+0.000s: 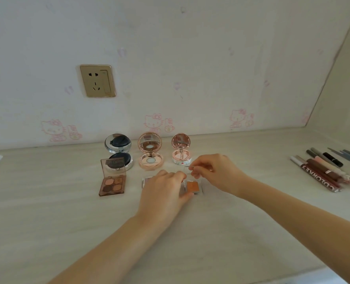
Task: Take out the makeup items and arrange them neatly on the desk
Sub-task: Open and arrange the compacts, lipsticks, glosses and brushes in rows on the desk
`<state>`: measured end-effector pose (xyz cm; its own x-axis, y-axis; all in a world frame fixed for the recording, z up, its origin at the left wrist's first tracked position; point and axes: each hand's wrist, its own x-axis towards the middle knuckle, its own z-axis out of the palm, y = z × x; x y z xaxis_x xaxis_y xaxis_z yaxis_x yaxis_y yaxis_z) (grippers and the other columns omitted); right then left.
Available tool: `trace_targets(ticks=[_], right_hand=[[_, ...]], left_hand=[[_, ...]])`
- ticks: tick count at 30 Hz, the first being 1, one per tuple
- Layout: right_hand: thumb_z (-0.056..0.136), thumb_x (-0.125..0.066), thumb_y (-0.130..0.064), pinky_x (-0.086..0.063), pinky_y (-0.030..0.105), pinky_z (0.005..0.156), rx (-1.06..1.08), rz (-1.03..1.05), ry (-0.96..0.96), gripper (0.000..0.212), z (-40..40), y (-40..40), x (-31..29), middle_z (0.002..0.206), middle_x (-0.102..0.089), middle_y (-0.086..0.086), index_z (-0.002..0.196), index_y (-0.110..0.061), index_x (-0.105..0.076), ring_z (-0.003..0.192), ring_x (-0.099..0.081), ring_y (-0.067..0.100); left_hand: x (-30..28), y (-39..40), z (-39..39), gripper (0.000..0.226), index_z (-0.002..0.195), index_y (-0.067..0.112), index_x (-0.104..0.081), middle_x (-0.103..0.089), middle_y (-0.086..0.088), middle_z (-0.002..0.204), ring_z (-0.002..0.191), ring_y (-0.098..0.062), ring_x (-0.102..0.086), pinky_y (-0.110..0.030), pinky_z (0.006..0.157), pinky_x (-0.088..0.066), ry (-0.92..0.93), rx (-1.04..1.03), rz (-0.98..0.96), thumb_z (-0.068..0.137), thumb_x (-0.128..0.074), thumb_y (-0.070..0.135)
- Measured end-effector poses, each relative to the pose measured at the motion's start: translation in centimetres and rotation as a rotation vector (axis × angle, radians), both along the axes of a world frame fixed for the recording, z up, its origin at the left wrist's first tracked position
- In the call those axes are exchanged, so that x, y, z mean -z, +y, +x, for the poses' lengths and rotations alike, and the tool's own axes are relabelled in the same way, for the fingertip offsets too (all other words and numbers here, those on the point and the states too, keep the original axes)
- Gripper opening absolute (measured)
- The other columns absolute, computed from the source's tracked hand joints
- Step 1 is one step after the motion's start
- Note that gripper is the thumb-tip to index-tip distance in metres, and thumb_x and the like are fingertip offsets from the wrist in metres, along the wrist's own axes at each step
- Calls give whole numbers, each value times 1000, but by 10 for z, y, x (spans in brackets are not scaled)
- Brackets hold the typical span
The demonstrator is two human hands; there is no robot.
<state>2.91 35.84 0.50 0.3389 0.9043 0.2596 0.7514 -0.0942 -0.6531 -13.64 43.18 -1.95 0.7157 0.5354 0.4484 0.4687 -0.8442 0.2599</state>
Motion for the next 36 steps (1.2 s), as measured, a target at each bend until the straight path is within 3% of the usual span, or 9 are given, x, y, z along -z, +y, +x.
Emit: trace_targets(ticks=[4, 15, 19, 23, 29, 34, 36], right_hand=[[91, -60, -12, -45, 6, 73, -15, -12, 2, 14, 3, 8, 2, 75, -72, -10, 93, -17, -73, 71, -65, -7], [86, -65, -15, -41, 3, 70, 12, -16, -103, 12, 12, 31, -4, 86, -69, -8, 95, -19, -73, 83, -63, 8], [86, -64, -12, -46, 16, 78, 11, -18, -108, 13, 12, 38, -7, 85, -69, -5, 94, -17, -73, 84, -64, 12], [86, -63, -11, -42, 7, 71, 8, 1, -120, 14, 12, 43, -8, 82, -67, -7, 93, -17, -73, 80, -62, 8], [88, -61, -13, -46, 14, 80, 20, 1, -125, 15, 17, 40, -10, 91, -71, -4, 96, -17, -72, 85, -63, 8], [91, -57, -15, -41, 0, 75, 79, 37, -153, 18, 30, 20, -10, 94, -70, -9, 103, -18, -71, 89, -63, 2], [92, -56, -17, -43, 6, 80, 104, 22, -183, 19, 36, 6, -8, 99, -71, -8, 105, -20, -69, 92, -63, 2]], left_hand=[[0, 4, 3, 34, 109, 25, -63, -67, 7, 101, 102, -16, -55, -32, 77, -44, -28, 15, 20, 84, -62, 48], [1, 13, 17, 34, 116, 27, -62, -68, 7, 106, 105, -16, -55, -28, 73, -40, -35, -9, 7, 86, -60, 43], [-2, 19, 19, 31, 111, 26, -64, -67, 5, 104, 101, -18, -56, -29, 70, -41, -20, -25, 1, 86, -60, 43], [-2, 24, 20, 31, 112, 28, -63, -67, 6, 105, 102, -17, -55, -33, 73, -47, -5, -34, -9, 86, -59, 43], [0, 25, 19, 31, 111, 26, -64, -68, 6, 103, 100, -17, -56, -34, 74, -48, -35, -27, 5, 85, -61, 42], [0, 21, 16, 30, 110, 24, -63, -67, 6, 102, 102, -16, -54, -30, 72, -42, -20, -20, 52, 85, -60, 41], [0, 17, 15, 26, 107, 23, -64, -67, 8, 102, 104, -14, -53, -27, 73, -41, -15, 16, 81, 87, -58, 39]])
